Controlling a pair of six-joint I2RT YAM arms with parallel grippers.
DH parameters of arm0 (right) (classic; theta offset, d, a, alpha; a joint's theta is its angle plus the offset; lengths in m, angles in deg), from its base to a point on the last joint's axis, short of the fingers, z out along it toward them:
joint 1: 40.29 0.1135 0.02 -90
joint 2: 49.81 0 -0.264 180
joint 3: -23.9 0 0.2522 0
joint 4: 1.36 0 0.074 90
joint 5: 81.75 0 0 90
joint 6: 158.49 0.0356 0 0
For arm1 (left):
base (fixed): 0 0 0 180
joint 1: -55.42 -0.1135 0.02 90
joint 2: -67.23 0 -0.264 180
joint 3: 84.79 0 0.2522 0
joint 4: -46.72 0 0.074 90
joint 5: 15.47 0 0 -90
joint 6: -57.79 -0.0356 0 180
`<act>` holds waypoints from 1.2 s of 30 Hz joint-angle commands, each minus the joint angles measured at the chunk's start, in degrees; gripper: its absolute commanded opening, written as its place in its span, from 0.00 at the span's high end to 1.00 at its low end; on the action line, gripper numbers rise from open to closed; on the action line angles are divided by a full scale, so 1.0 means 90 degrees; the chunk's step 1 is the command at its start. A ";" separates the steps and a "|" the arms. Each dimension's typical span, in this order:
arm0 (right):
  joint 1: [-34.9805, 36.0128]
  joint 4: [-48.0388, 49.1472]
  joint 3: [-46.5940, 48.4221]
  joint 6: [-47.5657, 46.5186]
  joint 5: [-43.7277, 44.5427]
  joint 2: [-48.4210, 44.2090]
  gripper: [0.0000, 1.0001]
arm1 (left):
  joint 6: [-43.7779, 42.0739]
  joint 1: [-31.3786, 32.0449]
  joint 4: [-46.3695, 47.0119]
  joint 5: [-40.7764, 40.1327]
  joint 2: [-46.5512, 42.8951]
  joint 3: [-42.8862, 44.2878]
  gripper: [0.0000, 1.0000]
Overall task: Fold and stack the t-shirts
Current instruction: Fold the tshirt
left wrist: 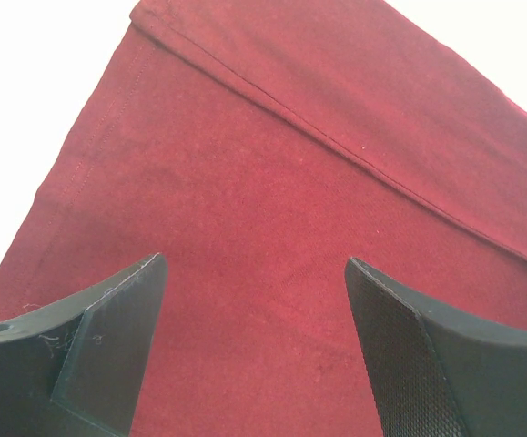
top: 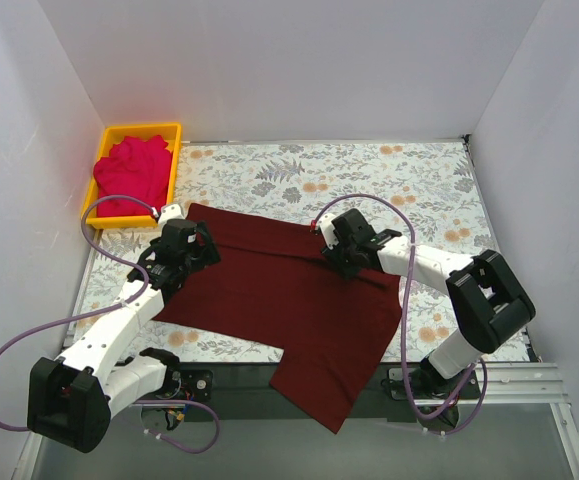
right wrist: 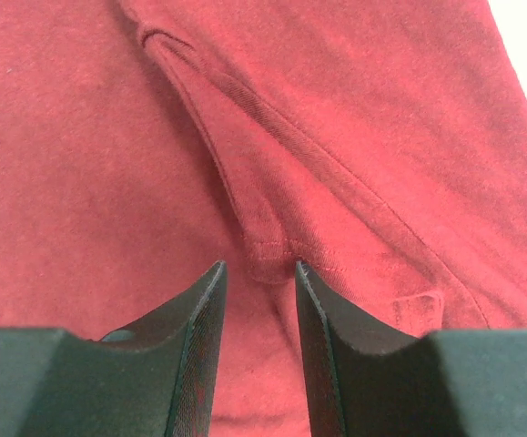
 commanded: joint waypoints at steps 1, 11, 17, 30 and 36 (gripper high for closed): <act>0.0043 0.0209 0.0112 -0.0051 0.0091 0.0096 0.58 | -0.0066 0.0003 0.0106 -0.0007 -0.0035 -0.0020 0.21; 0.0033 0.0257 0.0151 -0.0071 0.0228 0.0252 0.74 | -0.0056 0.0003 0.0116 -0.0007 -0.0035 -0.0020 0.21; 0.0081 0.0064 0.0258 0.0007 0.0102 0.0096 0.98 | -0.0066 0.0003 0.0116 0.0013 -0.0045 -0.0020 0.21; 0.0287 -0.1597 0.0913 0.0973 -0.0748 -0.0012 0.99 | -0.0075 0.0003 0.0126 0.0071 0.0004 -0.0020 0.21; 0.0316 -0.1774 0.0835 0.1121 -0.0661 0.0212 0.96 | -0.0075 0.0003 0.0116 0.0120 0.0033 -0.0020 0.21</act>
